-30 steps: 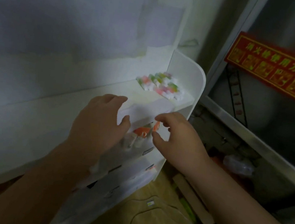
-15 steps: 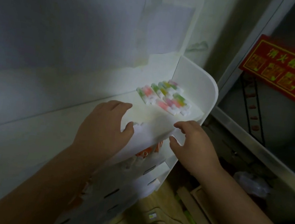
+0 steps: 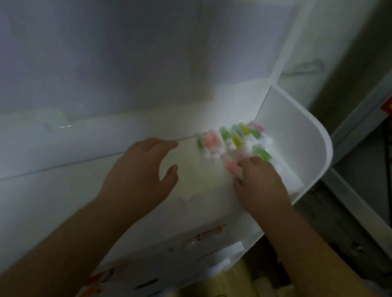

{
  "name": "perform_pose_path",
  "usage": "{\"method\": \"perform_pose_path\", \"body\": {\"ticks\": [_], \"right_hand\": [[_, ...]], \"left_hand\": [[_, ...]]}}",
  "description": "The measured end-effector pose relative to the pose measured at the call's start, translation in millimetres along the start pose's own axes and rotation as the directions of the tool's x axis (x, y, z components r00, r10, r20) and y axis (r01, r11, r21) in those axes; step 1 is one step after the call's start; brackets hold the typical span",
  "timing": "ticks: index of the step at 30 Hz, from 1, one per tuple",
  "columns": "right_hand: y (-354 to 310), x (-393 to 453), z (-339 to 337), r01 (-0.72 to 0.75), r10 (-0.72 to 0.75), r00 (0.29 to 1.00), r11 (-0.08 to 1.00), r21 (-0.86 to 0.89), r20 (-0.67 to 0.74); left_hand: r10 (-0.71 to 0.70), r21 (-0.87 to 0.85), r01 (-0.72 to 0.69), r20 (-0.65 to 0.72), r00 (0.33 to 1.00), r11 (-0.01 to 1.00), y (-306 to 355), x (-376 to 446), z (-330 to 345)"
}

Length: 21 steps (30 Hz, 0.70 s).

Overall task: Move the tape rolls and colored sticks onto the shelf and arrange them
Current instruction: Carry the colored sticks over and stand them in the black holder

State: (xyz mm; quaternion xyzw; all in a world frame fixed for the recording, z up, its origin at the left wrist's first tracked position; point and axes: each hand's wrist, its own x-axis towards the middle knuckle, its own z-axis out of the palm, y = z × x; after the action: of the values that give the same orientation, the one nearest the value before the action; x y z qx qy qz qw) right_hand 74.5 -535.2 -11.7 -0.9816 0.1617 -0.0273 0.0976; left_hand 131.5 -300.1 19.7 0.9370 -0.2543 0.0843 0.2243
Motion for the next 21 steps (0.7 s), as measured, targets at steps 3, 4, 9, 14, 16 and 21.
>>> {"method": "perform_pose_path", "body": {"ticks": [3, 4, 9, 14, 16, 21], "right_hand": [[9.9, 17.4, 1.2, 0.033, -0.031, 0.998, 0.999, -0.038, 0.055], [12.9, 20.7, 1.6, 0.05, -0.048, 0.997, 0.998, -0.043, 0.053], [18.1, 27.1, 2.7, 0.108, -0.106, 0.993, 0.994, -0.03, 0.057], [29.9, 27.5, -4.5, 0.164, -0.17, 0.982, 0.984, 0.072, 0.077], [38.8, 26.5, -9.6, 0.129, -0.144, 0.987, 0.972, 0.194, 0.067], [62.4, 22.1, -24.4, 0.028, -0.041, 0.999, 0.88, 0.474, 0.017]], "left_hand": [[-0.021, 0.023, 0.021, -0.004, 1.0, 1.0, 10.0, 14.4, 10.5], [-0.024, 0.032, 0.024, -0.007, 1.0, 0.999, 13.4, 18.5, 13.4], [-0.072, 0.066, 0.073, -0.013, 0.997, 0.995, 27.4, 36.0, 25.4], [-0.112, 0.087, 0.112, -0.008, 0.994, 0.99, 39.0, 46.7, 36.5], [-0.142, 0.096, 0.141, 0.012, 0.99, 0.985, 41.4, 50.8, 41.9], [-0.203, 0.134, 0.184, 0.14, 0.969, 0.974, 51.7, 63.5, 62.8]]}}
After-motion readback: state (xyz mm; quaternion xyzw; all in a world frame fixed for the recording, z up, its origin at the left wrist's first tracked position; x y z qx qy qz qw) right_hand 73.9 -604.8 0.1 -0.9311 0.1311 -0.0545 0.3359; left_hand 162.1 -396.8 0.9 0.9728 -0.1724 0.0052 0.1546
